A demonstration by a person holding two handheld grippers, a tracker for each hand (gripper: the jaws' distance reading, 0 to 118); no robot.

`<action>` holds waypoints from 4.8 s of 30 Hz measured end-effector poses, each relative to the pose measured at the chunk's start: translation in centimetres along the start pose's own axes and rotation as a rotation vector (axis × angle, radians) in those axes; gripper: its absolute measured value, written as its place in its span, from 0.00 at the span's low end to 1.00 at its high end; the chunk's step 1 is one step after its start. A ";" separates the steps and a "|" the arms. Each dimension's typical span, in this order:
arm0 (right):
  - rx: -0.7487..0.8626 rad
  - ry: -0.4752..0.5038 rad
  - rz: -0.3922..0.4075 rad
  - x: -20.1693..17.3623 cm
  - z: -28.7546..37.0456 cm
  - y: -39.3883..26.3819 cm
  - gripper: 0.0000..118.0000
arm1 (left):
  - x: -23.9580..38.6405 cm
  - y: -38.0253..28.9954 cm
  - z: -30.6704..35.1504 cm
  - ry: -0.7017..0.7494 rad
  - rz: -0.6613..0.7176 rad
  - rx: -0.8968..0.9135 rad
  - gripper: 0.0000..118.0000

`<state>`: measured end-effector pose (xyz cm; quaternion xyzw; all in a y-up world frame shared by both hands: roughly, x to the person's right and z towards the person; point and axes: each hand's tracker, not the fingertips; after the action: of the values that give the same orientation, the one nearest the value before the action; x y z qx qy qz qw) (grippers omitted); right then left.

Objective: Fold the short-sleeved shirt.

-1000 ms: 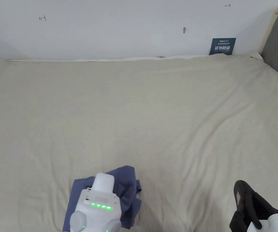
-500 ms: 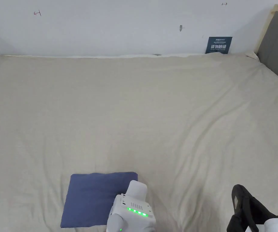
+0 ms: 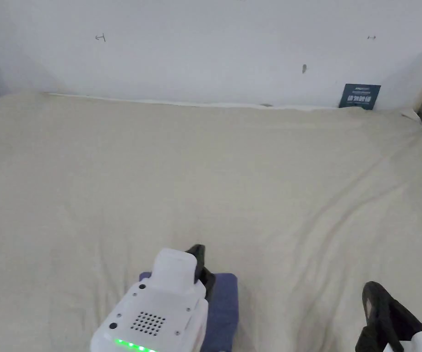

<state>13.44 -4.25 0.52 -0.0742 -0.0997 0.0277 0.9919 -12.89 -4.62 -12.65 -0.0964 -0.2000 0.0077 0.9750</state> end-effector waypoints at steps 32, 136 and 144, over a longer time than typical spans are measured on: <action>-0.930 0.864 -0.907 -4.3 -27.0 -18.7 0.00 | -15.8 -6.3 1.6 -0.053 0.407 -0.422 0.02; 0.133 0.102 0.011 -5.0 -3.4 14.7 0.01 | -0.2 10.7 3.7 0.238 -0.045 0.186 0.06; 0.088 0.093 -0.012 -6.5 -4.1 14.3 0.23 | -1.9 12.8 5.6 0.313 -0.010 0.224 0.06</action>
<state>7.31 8.80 -6.87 -0.0310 -0.0526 0.0224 0.9979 -16.52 8.87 -10.83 0.0137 -0.0444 0.0098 0.9989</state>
